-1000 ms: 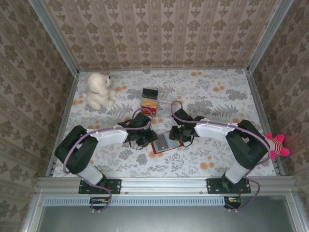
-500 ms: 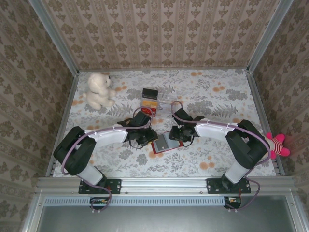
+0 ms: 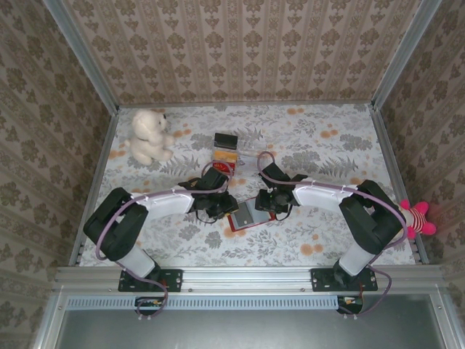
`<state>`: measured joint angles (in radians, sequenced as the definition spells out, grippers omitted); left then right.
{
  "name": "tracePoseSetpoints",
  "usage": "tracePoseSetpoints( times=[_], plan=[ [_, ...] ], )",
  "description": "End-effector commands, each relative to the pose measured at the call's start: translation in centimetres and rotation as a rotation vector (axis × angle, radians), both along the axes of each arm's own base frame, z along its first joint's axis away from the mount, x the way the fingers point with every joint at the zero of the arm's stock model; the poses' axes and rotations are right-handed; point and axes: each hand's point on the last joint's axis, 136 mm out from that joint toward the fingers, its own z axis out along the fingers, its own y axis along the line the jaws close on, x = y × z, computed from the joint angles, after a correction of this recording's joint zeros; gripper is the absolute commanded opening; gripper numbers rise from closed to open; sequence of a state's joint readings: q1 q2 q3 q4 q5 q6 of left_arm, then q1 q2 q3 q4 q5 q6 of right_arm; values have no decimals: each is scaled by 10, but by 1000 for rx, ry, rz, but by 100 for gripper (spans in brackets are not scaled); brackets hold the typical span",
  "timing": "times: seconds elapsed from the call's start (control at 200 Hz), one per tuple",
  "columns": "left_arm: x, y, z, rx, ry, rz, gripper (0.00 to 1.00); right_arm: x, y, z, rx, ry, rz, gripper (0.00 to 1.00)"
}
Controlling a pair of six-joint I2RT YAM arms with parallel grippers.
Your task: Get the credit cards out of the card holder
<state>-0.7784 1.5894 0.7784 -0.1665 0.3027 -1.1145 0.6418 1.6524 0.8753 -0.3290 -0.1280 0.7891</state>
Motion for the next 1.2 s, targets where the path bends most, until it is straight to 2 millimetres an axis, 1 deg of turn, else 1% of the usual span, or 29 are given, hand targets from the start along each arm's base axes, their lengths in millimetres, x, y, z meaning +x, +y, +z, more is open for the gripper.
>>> tracePoseSetpoints(
  times=[0.0,0.19,0.52,0.76,1.09,1.2],
  plan=[
    [4,-8,3,-20,-8,-25,27,-28,-9,-27,-47,138,24,34],
    [4,-14,3,-49,-7,-36,21,-29,-9,-28,-46,143,27,32],
    [7,-15,6,-112,-10,-22,23,-29,-8,-28,-43,141,32,32],
    [10,-20,13,-193,-21,-22,23,-29,-8,-28,-44,142,31,31],
    [11,-20,22,-196,-56,-44,22,-27,-8,-27,-42,139,30,31],
    [11,-19,20,-188,-56,-54,21,-27,-6,-24,-23,139,29,31]
  ],
)
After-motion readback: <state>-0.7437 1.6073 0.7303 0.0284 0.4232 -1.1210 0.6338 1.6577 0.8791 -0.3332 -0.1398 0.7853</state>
